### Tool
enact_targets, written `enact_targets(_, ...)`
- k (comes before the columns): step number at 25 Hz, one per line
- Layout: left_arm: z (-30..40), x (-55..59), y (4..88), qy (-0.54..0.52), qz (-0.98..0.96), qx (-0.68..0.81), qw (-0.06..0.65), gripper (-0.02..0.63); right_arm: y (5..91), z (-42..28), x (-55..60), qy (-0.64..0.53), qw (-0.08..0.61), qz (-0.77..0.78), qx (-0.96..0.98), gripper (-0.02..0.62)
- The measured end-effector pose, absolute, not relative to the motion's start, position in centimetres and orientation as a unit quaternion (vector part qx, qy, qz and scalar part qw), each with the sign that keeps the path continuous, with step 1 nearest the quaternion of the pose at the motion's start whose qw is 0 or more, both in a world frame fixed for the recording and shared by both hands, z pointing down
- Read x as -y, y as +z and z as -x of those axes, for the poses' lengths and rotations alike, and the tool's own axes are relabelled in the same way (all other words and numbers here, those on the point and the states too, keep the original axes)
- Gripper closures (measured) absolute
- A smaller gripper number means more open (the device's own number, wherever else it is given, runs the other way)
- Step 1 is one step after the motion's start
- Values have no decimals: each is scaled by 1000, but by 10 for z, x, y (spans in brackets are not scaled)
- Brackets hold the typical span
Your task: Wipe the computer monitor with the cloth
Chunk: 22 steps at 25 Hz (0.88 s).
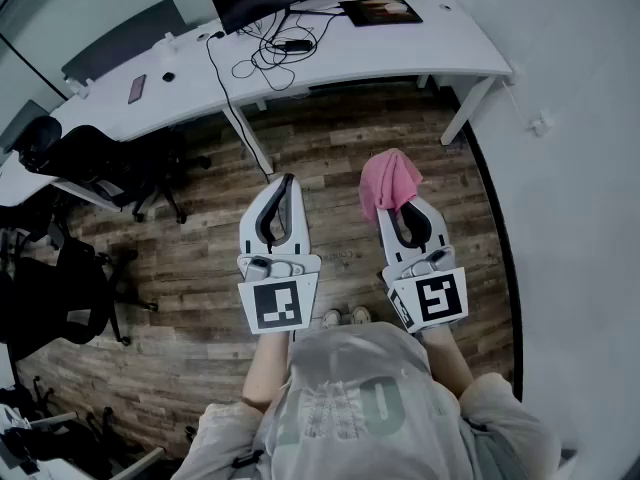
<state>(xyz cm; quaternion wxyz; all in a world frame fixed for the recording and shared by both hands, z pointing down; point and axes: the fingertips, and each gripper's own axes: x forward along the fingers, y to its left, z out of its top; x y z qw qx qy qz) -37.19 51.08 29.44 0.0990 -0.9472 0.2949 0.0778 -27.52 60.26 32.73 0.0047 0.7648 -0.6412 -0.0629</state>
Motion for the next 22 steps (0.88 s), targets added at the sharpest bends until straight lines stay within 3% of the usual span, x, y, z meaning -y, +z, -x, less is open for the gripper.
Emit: enact_targets(22,318,-470,330,62,940,-322,94,592,358,208,-595,-56,-5,-743,667,545)
